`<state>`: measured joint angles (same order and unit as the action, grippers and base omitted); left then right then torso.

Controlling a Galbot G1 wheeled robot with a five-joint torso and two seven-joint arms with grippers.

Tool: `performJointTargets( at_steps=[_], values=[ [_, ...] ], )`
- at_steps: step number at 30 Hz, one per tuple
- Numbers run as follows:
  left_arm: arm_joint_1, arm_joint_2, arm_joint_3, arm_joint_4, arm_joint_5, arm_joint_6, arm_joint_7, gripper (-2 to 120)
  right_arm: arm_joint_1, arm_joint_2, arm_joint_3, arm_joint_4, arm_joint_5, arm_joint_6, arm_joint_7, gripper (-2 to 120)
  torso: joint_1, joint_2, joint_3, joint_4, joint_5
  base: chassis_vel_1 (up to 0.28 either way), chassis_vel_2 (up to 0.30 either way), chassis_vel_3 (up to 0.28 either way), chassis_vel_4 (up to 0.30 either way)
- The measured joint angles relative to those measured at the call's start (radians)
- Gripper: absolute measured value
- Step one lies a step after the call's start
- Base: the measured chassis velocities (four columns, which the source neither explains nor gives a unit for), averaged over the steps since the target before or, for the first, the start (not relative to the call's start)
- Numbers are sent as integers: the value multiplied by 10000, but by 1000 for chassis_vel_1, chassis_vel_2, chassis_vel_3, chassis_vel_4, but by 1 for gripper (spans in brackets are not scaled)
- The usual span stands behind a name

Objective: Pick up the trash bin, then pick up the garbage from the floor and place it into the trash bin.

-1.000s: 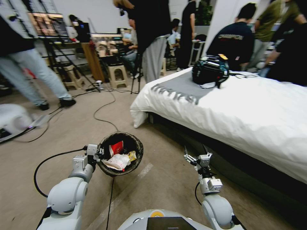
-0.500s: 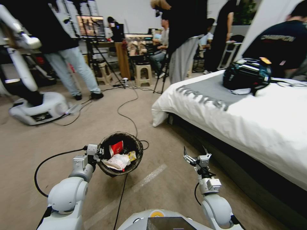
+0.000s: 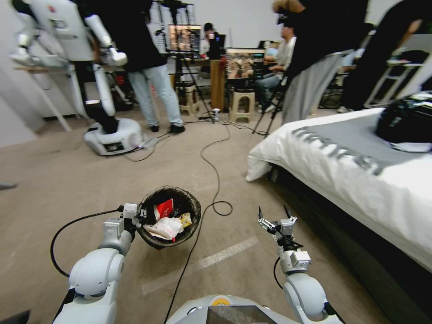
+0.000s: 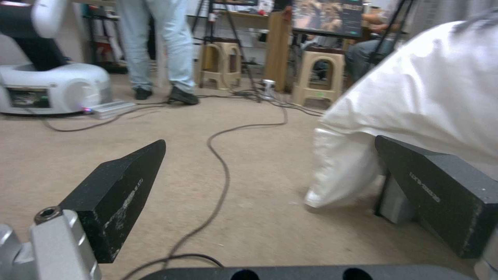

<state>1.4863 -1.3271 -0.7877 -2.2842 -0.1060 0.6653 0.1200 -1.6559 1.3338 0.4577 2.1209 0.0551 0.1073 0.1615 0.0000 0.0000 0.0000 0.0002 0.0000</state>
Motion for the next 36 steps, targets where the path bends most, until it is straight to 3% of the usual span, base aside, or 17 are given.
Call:
performJointTargets(
  at_steps=[21, 28, 36],
  values=[
    [37, 9, 70, 2, -20, -97, -147, 4, 23, 24, -65, -1, 30, -39, 104, 100, 0, 0, 0, 1, 0, 111, 115, 109, 112],
    [175, -16, 37, -152, -41, -99, -193, 4, 25, 32, -61, -3, 43, -37, 135, 100, 1, 0, 0, -8, 0, 30, 22, 19, 25],
    [549, -81, -112, -331, 40, -11, 71, 4, 36, 71, -18, 0, 60, -34, 155, 100, 1, 0, 0, -1, 0, 0, 0, 0, 0]
  ],
)
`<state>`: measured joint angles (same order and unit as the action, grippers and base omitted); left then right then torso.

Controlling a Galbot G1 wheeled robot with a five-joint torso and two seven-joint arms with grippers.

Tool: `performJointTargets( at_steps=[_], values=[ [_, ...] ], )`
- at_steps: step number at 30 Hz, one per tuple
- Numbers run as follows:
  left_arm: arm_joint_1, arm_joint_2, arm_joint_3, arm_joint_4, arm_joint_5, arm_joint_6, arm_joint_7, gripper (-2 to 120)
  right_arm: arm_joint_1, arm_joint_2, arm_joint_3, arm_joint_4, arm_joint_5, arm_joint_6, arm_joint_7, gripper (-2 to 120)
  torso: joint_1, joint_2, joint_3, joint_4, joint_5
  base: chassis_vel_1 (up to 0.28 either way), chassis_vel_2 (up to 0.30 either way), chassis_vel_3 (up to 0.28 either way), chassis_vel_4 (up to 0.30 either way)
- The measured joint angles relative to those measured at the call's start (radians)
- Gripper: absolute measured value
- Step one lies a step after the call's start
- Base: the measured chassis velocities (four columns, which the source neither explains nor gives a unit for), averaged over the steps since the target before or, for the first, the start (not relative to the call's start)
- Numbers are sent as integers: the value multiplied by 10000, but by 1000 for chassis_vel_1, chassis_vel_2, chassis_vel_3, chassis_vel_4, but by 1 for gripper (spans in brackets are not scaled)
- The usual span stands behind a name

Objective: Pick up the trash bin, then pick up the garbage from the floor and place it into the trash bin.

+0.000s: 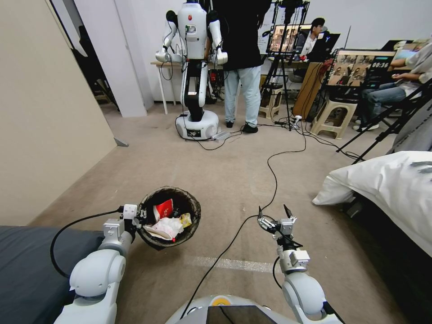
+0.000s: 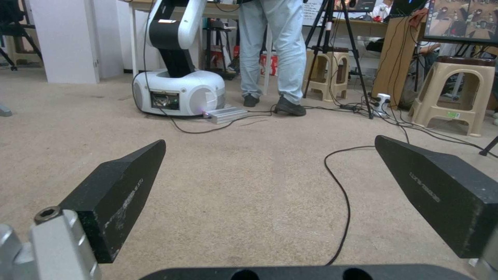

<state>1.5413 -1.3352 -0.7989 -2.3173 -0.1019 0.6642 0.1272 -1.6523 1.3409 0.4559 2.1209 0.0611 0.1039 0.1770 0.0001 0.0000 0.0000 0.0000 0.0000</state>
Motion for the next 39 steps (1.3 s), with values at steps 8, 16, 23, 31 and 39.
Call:
performJointTargets(
  at_steps=[8, 16, 23, 31, 39],
  values=[
    [713, 20, -32, -489, -1380, 556, -5, 4, -30, 58, 101, -1, 1, 40, 12, 100, 0, 0, 0, 0, 0, 0, 0, 0, 0],
    [1502, 0, -64, -673, -1918, 662, -65, 4, -42, 108, 144, -83, 12, 77, 32, 100, -1, 0, 0, 0, 1, 0, 0, 0, 0],
    [2155, -162, -2, -798, -2063, 632, -135, 4, -55, 121, 151, -186, 23, 120, 61, 100, -1, 0, 0, 1, 1, 0, 0, 0, 0],
    [2446, -384, 236, -741, -2453, 699, -503, 4, -82, 125, 159, -236, 56, 157, 134, 100, -1, 0, 0, 0, 1, 0, 0, 0, 0],
    [2352, -389, 302, -290, -2498, 705, -745, 4, -82, 120, 165, -260, 67, 158, 149, 100, -1, 0, 0, -1, 0, 0, 0, 0, 0]
  ],
)
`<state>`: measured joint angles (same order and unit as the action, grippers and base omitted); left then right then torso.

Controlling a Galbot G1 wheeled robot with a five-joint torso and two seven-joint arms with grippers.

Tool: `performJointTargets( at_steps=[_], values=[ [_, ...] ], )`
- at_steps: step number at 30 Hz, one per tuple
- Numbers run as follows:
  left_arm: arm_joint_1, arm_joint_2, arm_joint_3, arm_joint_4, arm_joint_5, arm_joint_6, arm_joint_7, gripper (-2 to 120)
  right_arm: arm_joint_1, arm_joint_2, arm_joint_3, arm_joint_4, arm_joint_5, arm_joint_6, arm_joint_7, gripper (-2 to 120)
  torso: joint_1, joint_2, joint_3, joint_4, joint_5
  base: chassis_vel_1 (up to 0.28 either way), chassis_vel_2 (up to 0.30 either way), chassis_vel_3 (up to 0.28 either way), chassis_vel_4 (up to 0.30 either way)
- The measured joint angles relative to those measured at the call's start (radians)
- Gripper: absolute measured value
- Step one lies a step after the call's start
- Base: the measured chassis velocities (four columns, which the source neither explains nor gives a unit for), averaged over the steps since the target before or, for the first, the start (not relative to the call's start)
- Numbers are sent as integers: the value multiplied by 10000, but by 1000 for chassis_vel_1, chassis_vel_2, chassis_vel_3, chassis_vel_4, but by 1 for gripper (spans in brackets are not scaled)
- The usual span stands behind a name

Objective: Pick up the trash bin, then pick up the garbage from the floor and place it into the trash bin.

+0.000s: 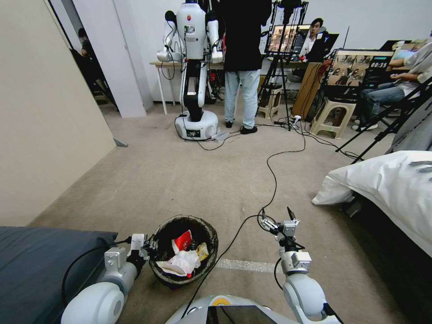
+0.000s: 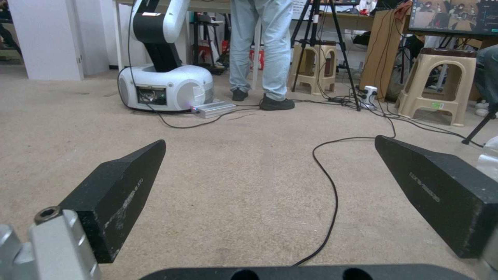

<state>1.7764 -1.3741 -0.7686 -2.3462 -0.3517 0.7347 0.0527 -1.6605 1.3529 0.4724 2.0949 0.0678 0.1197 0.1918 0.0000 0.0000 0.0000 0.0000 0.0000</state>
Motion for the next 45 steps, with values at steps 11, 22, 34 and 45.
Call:
performJointTargets(
  at_steps=[11, 22, 34, 45],
  values=[
    [-662, -22, 145, 597, -3, 13, -194, 4, -67, 6, -1, 8, -2, 0, 10, 100, 0, 0, 1, 0, 0, 0, 0, 0, 0],
    [-1070, -6, 171, 1080, -35, 14, -219, 4, -132, -68, 10, 1, 0, 74, 44, 100, 0, 0, 1, 0, -1, 0, 0, 0, 0],
    [-1411, -90, 224, 1805, 156, -105, -217, 4, -135, -136, 2, 9, 45, 79, 58, 100, 0, 1, 0, 3, 6, 0, 0, 0, 0],
    [-1476, -50, 198, 2112, 141, -158, -206, 4, -41, -137, -40, 21, 104, -7, 73, 100, 0, 1, 0, 2, 2, 0, 0, 0, 0]
  ],
)
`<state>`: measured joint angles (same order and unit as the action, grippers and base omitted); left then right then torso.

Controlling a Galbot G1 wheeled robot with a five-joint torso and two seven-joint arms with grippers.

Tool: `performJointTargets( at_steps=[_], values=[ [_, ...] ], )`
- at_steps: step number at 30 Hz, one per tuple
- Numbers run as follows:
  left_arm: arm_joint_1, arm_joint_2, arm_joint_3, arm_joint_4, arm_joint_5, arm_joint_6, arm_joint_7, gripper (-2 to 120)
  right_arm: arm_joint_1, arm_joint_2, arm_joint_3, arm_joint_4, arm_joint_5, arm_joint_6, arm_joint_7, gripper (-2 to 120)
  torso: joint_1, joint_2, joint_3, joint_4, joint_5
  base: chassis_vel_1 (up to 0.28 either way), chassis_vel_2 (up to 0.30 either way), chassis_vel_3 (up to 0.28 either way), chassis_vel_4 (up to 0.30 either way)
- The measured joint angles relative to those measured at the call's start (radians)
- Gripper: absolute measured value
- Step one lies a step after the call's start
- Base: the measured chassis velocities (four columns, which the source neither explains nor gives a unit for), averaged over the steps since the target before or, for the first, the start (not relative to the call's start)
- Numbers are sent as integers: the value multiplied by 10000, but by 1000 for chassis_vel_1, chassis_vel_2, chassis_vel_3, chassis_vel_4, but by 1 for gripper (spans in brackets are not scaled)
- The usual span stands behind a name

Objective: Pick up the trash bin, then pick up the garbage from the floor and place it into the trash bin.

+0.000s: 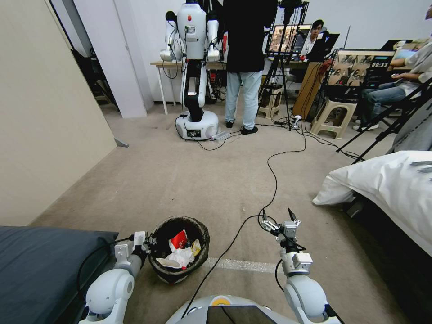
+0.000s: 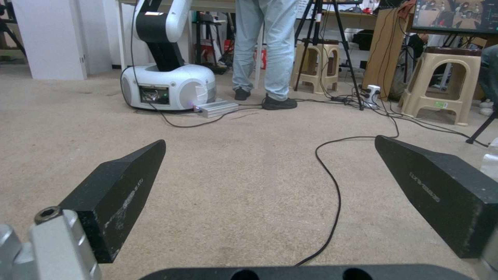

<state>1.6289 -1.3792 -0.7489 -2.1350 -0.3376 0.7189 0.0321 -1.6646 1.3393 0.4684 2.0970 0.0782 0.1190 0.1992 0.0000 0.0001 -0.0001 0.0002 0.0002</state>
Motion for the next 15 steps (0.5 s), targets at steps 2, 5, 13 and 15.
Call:
performJointTargets(
  at_steps=[2, 5, 13, 15],
  values=[
    [-5, 11, -11, 34, 0, -8, 2, 4, 0, 6, -1, 0, 0, -4, 1, 100, 0, 0, 0, -1, -1, 0, 0, 0, 0],
    [-12, 20, -30, 116, 0, -21, 2, 13, 0, 13, -3, 1, 0, -12, 7, 100, 0, 0, 0, -2, -3, 0, 0, 0, 0],
    [-21, 56, -49, 188, -7, 5, 179, 46, 6, 2, 0, 39, 6, -63, 31, 100, 0, -1, 1, -5, -4, 0, 0, 0, 0],
    [-26, 58, -58, 188, -4, 5, 180, 51, 9, 1, 0, 42, 8, -68, 33, 100, 0, -1, 1, -4, -5, 0, 0, 0, 0]
  ],
)
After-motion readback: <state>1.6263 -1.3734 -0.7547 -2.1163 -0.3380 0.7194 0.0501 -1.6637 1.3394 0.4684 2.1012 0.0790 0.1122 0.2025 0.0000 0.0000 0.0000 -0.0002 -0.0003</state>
